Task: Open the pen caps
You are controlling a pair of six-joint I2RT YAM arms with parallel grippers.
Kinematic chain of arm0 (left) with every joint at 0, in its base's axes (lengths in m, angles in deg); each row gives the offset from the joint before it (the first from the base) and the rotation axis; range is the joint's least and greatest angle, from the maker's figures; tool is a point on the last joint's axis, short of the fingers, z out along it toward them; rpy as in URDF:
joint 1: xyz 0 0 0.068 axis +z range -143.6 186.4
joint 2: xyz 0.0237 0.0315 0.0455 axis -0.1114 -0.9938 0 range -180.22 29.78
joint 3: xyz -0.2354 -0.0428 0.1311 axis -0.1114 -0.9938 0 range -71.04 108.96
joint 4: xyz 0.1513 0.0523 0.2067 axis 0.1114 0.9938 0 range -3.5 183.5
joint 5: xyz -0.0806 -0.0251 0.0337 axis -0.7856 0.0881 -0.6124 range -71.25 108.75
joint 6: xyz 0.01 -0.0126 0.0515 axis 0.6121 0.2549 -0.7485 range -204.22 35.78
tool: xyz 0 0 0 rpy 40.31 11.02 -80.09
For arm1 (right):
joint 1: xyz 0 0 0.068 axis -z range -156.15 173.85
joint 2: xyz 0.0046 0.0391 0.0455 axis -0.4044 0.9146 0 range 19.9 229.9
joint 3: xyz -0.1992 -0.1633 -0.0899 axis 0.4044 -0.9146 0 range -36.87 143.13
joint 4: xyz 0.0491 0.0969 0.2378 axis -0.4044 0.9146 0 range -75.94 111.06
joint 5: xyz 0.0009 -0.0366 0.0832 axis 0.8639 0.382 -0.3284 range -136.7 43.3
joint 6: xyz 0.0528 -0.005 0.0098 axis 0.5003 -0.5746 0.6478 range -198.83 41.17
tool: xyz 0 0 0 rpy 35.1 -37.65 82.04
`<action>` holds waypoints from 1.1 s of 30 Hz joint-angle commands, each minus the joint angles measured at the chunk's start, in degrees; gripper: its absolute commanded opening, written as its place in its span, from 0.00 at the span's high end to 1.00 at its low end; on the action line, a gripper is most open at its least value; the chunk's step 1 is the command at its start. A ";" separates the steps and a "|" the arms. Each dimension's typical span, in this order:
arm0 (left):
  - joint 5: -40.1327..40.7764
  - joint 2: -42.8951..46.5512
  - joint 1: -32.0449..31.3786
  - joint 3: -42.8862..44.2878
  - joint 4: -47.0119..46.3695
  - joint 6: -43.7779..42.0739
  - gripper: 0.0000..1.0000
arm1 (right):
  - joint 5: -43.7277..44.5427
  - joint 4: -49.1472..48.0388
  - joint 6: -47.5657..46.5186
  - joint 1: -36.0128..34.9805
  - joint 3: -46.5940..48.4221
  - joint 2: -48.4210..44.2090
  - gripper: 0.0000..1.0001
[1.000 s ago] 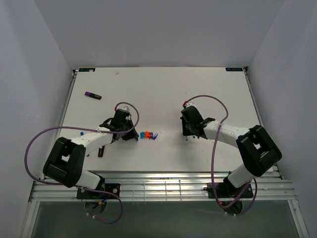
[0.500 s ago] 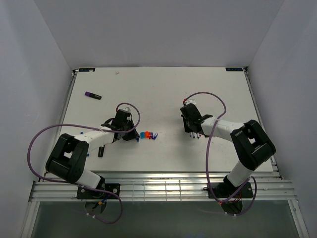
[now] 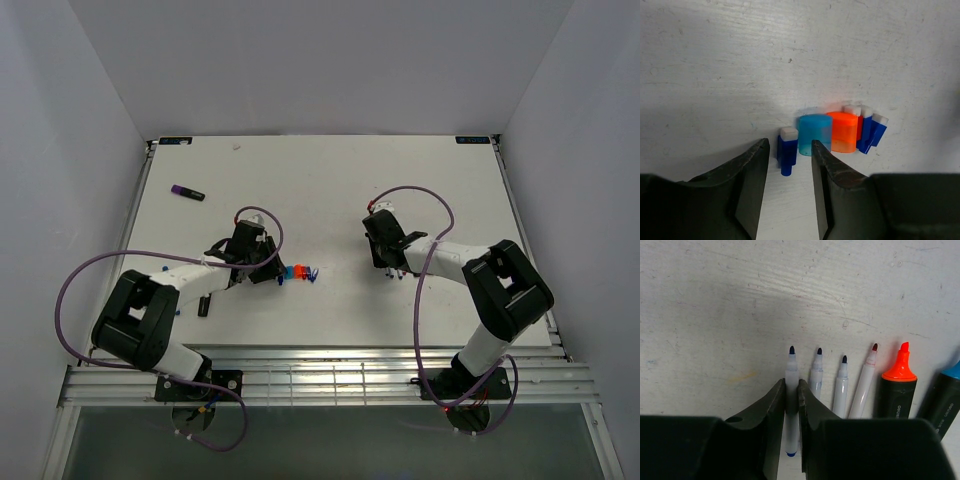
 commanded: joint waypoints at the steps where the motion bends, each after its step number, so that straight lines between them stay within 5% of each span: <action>1: 1.62 2.35 -0.08 0.61 0.84 -0.02 0.49 | 1.12 -0.63 -1.25 0.17 1.27 0.03 0.79; 13: 2.76 6.74 -0.08 2.54 5.32 0.15 0.43 | -0.11 -0.98 -2.30 0.17 0.83 -5.94 0.68; 22: 15.13 10.80 0.80 12.88 11.03 -1.33 0.32 | -9.42 -2.21 -0.55 0.00 -2.42 -20.43 0.63; 33: 16.12 -6.77 18.28 33.81 16.21 -3.10 0.28 | -17.33 -0.72 0.77 -1.15 -7.52 -31.08 0.60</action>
